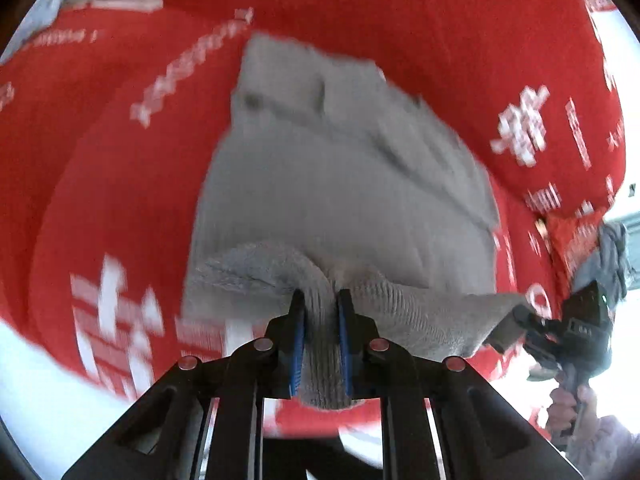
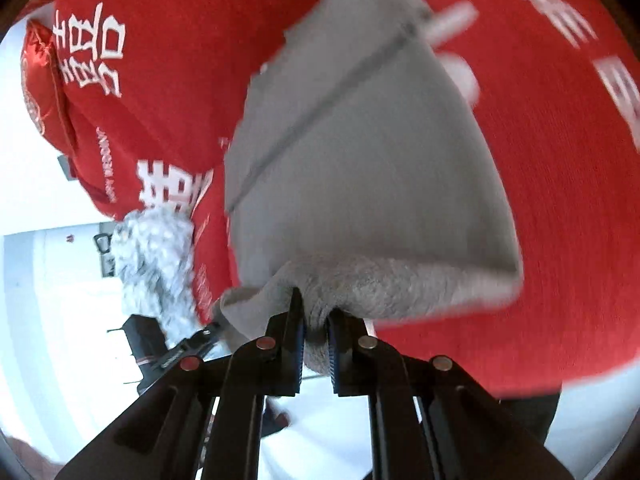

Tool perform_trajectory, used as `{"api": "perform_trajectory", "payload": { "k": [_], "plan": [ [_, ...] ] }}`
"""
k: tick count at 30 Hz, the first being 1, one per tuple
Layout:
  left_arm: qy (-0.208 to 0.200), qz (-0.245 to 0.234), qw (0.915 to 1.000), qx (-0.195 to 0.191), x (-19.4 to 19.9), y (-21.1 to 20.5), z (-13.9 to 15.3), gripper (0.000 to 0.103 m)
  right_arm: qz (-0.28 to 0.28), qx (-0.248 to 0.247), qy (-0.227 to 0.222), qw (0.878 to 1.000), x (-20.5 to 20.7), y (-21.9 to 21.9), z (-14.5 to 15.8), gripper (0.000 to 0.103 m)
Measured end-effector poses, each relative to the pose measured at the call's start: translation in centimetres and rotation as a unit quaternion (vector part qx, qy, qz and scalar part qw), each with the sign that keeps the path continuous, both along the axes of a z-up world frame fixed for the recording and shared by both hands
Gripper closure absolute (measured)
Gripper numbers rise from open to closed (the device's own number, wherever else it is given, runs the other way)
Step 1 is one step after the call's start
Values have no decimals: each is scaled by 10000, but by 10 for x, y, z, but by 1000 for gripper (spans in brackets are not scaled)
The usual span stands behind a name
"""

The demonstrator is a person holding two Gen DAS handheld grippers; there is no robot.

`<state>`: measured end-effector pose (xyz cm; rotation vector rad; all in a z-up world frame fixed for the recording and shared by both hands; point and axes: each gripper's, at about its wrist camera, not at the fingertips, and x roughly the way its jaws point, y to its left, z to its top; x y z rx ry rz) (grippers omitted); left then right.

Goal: Fold small clothes
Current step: 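Fold the held hem up over the body toward the collar with both tools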

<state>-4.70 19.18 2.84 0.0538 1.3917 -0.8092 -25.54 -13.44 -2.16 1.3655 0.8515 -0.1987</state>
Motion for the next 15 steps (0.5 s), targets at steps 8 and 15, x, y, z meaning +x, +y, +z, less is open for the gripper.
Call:
{"api": "perform_trajectory", "payload": {
  "k": [8, 15],
  "plan": [
    [-971, 598, 9929, 344, 36, 0, 19, 18, -386, -396, 716, 9959, 38, -48, 1, 80],
    [-870, -206, 9922, 864, 19, 7, 2, 18, 118, -1310, 1272, 9831, 37, -30, 24, 30]
  ]
}}
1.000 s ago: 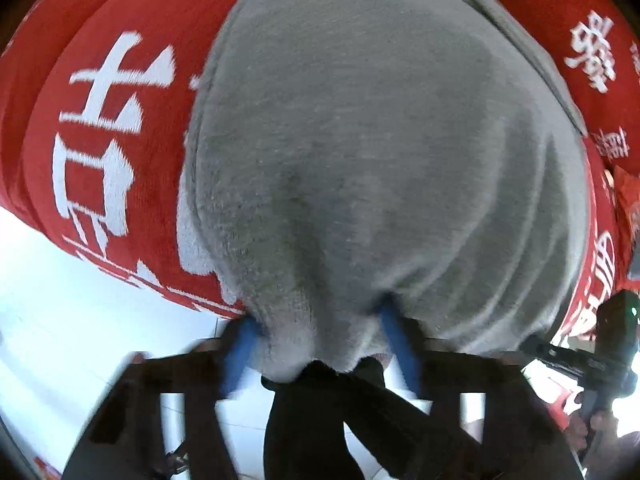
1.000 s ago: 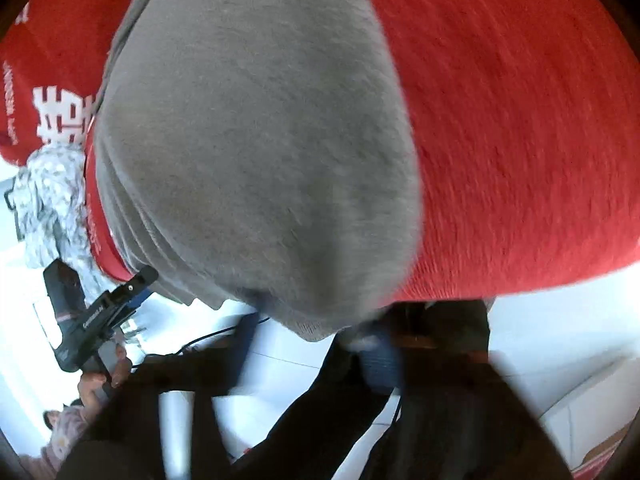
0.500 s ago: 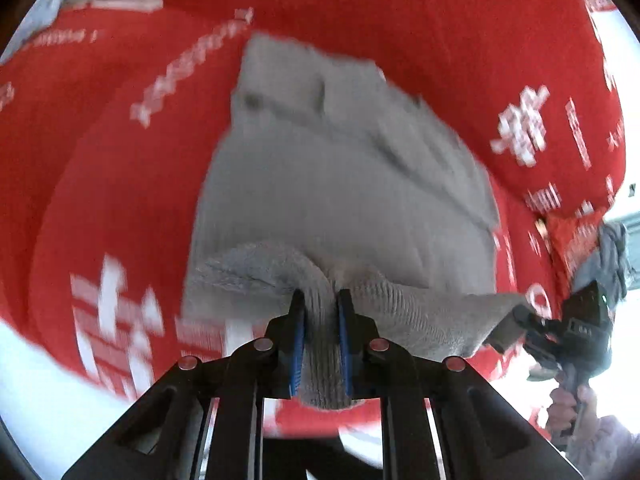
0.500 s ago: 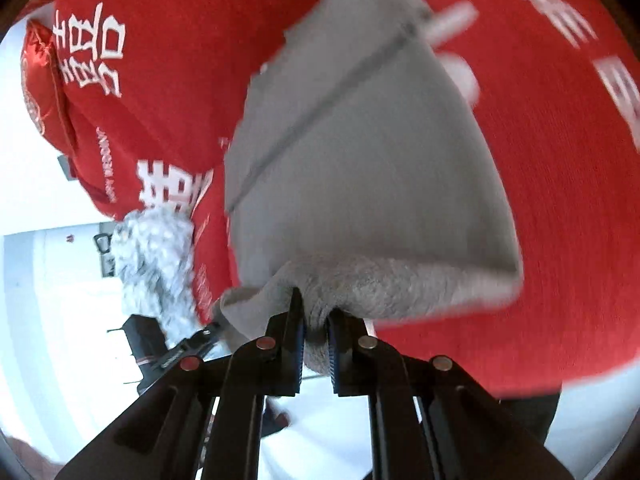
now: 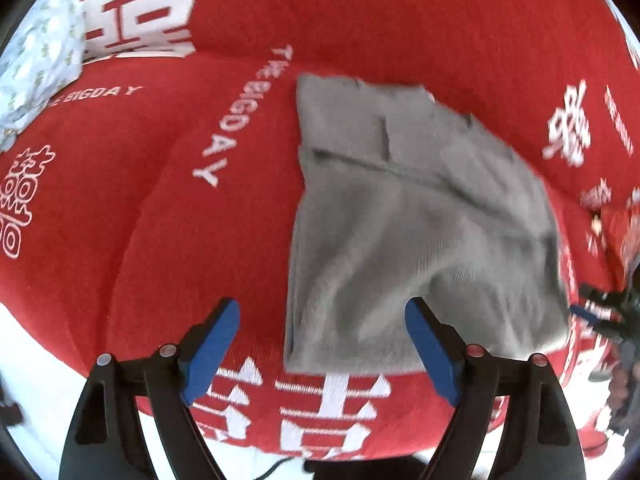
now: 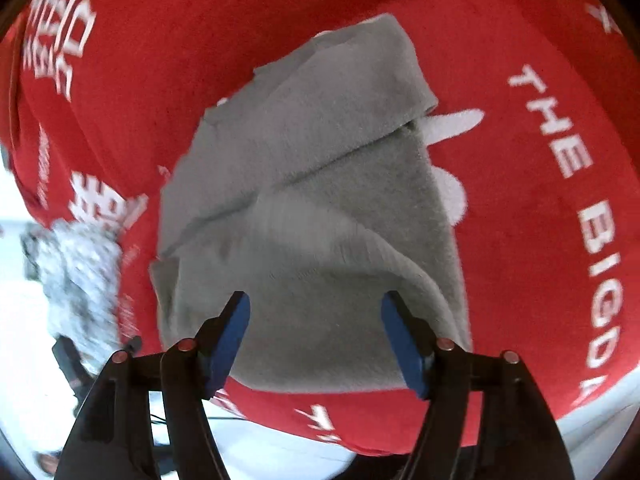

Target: Fold small clothes

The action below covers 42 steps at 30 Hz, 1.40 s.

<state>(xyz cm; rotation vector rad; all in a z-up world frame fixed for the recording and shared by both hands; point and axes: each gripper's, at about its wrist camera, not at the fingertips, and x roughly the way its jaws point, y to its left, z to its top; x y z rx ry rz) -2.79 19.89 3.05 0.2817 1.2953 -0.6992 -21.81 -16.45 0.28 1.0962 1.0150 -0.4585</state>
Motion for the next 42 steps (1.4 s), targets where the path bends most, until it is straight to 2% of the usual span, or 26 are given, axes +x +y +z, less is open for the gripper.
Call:
{"api": "perform_trajectory", "payload": {
  "k": [4, 7, 11, 14, 18, 21, 23, 33, 36, 37, 39, 42],
  "plan": [
    [-16, -286, 9995, 134, -2, -13, -5, 18, 267, -370, 269, 9986, 0, 10, 5, 30],
    [75, -329, 9994, 116, 4, -27, -7, 18, 390, -445, 328, 9977, 11, 6, 5, 30],
    [288, -413, 9986, 129, 20, -54, -18, 18, 494, -604, 383, 9962, 37, -4, 4, 30],
    [372, -499, 9976, 309, 27, -75, -29, 18, 736, -795, 492, 9929, 56, -15, 0, 30],
    [508, -641, 9953, 526, 33, -96, -47, 18, 970, -765, 786, 9892, 73, -32, -13, 30],
    [744, -538, 9942, 552, 37, -100, -58, 18, 1274, -765, 989, 9839, 83, -39, -23, 30],
    [845, -480, 9937, 567, 37, -99, -60, 27, 1430, -684, 1088, 9813, 85, -40, -31, 30],
    [886, -508, 9915, 805, 29, -111, -62, 28, 1951, -632, 1146, 9720, 94, -24, -39, 31],
    [903, -532, 9918, 737, 26, -118, -59, 28, 1946, -623, 1141, 9722, 97, -25, -40, 31],
    [886, -558, 9919, 725, 24, -119, -59, 37, 1939, -611, 1139, 9725, 98, -26, -40, 31],
    [839, -624, 9916, 767, 21, -122, -61, 43, 1955, -625, 1131, 9721, 99, -26, -42, 31],
    [826, -613, 9914, 807, 20, -122, -62, 43, 2131, -790, 1227, 9661, 106, -20, -43, 31]
  ]
}}
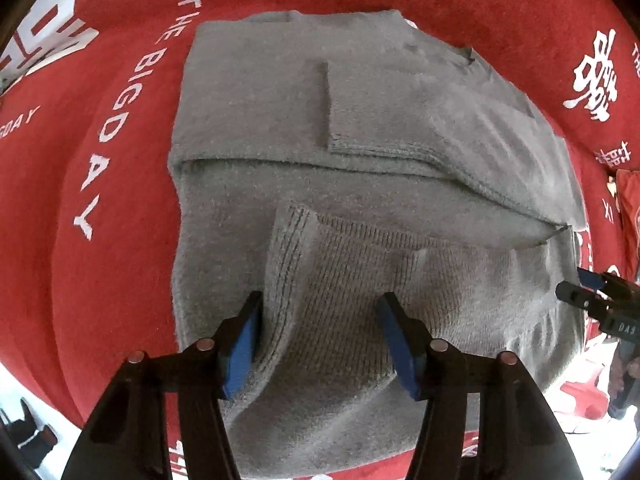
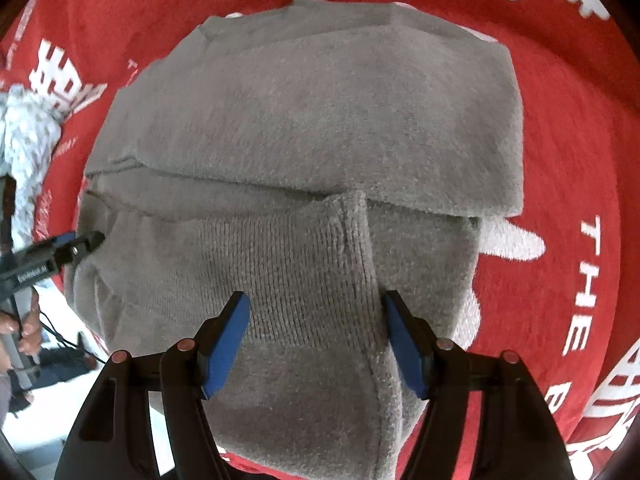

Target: Fold small clothes

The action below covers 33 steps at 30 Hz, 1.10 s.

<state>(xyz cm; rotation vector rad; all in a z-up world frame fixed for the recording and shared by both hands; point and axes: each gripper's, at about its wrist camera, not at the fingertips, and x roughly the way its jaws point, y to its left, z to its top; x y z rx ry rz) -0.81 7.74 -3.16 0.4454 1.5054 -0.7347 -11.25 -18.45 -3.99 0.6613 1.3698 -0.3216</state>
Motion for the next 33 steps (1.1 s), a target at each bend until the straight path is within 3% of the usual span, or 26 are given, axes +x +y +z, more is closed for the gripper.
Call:
{"api": "perform_trajectory", "payload": {
  "k": [14, 20, 21, 22, 23, 25, 26, 33],
  "plan": [
    [-74, 95, 9999, 40, 4, 4, 3, 43, 42, -148, 84, 9998, 6, 5, 0, 30],
    [25, 3, 9999, -132, 6, -2, -2, 43, -53, -151, 19, 9999, 8, 0, -1, 30],
    [49, -29, 9998, -187, 6, -5, 0, 58, -37, -186, 29, 9998, 9, 0, -1, 33],
    [84, -80, 9997, -228, 5, -7, 1, 81, 17, -263, 49, 9996, 10, 2, 0, 43],
    [89, -140, 9997, -176, 4, -10, 0, 84, 84, -370, 87, 9992, 11, 4, 1, 50],
    [75, -184, 9996, -214, 4, -10, 2, 94, 227, -500, 99, 9984, 12, 8, 4, 90],
    [92, -184, 9995, -255, 4, -9, 5, 94, 229, -468, 71, 9986, 12, 9, 6, 94],
    [-240, -114, 9957, -888, -2, 17, 63, 96, -168, -384, -489, 9979, -9, 9, 45, 95]
  ]
}}
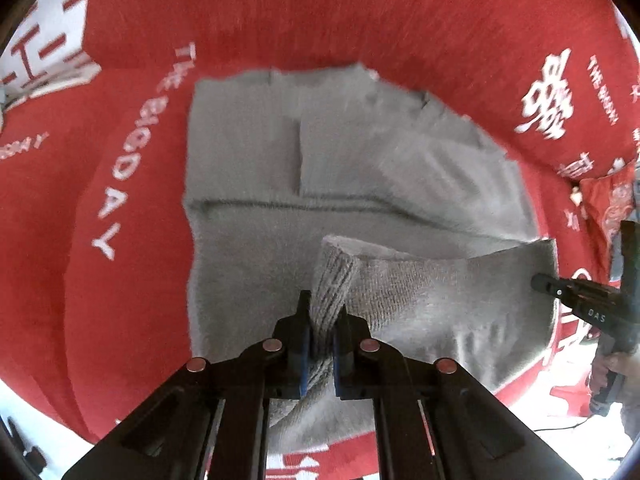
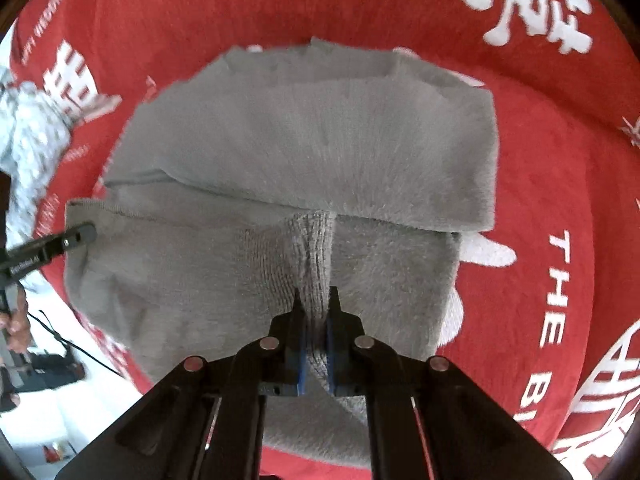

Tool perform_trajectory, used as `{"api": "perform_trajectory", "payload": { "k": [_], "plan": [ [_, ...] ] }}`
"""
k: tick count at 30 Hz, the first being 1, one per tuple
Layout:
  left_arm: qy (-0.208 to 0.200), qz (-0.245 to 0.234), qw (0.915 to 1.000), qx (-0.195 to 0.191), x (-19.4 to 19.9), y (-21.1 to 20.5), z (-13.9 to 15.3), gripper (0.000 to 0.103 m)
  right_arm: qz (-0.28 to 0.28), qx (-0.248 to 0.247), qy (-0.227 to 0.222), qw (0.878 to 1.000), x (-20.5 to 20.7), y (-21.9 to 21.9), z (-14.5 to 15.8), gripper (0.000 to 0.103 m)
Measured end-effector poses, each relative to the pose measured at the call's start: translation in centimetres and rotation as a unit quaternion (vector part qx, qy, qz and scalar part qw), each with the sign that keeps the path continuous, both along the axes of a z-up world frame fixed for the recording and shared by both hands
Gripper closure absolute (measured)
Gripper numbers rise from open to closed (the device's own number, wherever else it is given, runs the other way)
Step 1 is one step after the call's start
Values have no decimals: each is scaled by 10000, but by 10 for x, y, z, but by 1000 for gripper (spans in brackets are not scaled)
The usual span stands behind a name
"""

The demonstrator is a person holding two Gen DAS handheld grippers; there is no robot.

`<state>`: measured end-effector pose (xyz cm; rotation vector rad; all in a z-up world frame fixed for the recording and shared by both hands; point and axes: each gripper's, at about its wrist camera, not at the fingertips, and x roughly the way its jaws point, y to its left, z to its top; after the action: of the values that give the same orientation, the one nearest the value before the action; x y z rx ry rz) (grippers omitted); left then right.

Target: Fold small clothes

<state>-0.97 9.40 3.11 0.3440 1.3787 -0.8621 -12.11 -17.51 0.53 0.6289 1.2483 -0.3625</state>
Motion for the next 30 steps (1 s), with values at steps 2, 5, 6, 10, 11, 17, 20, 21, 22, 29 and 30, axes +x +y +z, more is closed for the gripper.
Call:
{"api": "perform_trajectory", "payload": {
  "k": [2, 5, 6, 10, 11, 17, 20, 21, 22, 29, 30],
  "plan": [
    [-172, -54, 9997, -176, -2, 1, 22, 96, -65, -20, -164, 9998, -4, -1, 15, 95],
    [-399, -174, 9982, -421, -2, -3, 51, 96, -60, -178, -468, 9987, -8, -4, 47, 95],
    [-511, -209, 9971, -525, 1, -5, 63, 96, -50, -269, -601, 9978, -6, -7, 60, 95],
    [-802, -181, 9927, -877, 23, -25, 92, 96, -107, -505, -1025, 9934, 13, -26, 98, 95],
    [-894, -158, 9911, -975, 33, -35, 97, 96, -129, -537, -1105, 9923, 19, -34, 104, 95],
    [-1156, 124, 9885, -968, 82, -84, 76, 96, -251, -740, -1186, 9899, 77, -92, 94, 95],
    [-1079, 274, 9914, -683, 102, -111, 37, 96, -345, -659, -993, 9923, 99, -114, 59, 95],
    [-1112, 303, 9922, -481, 106, -120, 20, 96, -398, -566, -877, 9937, 107, -123, 41, 95],
    [-1101, 335, 9929, -293, 110, -127, 3, 96, -450, -495, -801, 9945, 112, -129, 29, 95],
    [-1303, 692, 9881, 427, 126, -138, -46, 88, -775, -154, -387, 9961, 126, -152, -39, 95],
    [-1391, 808, 9854, 551, 128, -135, -47, 72, -807, -130, -364, 9960, 126, -154, -43, 95]
  ]
}}
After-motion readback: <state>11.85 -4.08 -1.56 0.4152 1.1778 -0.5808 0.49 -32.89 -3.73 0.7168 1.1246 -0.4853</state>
